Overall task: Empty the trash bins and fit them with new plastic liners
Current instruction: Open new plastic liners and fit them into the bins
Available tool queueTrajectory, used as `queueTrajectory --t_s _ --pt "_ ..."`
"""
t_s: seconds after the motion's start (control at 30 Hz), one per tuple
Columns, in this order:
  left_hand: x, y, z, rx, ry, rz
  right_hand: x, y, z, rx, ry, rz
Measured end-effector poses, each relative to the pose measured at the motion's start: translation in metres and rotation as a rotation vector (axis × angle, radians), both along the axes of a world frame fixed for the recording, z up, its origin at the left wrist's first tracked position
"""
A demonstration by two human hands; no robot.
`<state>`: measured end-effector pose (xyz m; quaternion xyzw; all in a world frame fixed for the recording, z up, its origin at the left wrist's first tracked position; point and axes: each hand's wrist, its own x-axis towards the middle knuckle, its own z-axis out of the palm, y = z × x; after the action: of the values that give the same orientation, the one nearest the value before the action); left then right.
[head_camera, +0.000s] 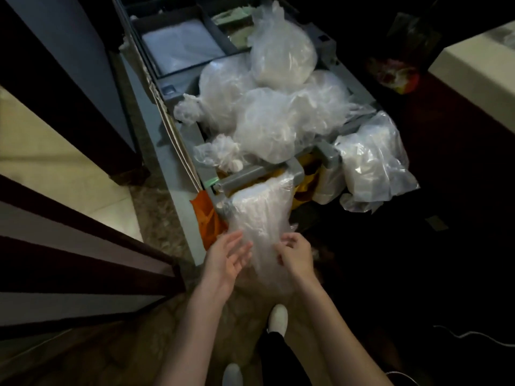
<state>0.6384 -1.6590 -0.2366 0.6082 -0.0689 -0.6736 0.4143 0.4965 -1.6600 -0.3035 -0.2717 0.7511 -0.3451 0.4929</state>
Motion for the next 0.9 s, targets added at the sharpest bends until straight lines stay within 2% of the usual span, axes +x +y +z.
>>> queueTrajectory --t_s 0.2,0.37,0.53,0.67,0.83,0.9 --pt "-0.012 0.003 0.006 0.003 0.001 -0.031 -0.006 0.018 0.015 -0.048 -0.057 0.081" --pt "-0.002 0.031 0.038 -0.09 0.025 -0.086 0.001 0.044 0.062 -0.185 -0.091 0.025" --pt "0.02 0.076 0.081 -0.289 0.105 -0.182 0.019 0.097 0.124 -0.364 -0.221 -0.079" --pt "0.026 0.123 0.112 -0.419 0.124 -0.261 0.026 0.157 0.16 -0.479 -0.173 -0.17" --pt "0.023 0.177 0.134 -0.467 0.124 -0.327 0.012 0.227 0.183 -0.5 -0.143 -0.37" --pt "0.02 0.193 0.14 -0.455 0.19 -0.31 0.0 0.251 0.188 -0.501 -0.133 -0.445"
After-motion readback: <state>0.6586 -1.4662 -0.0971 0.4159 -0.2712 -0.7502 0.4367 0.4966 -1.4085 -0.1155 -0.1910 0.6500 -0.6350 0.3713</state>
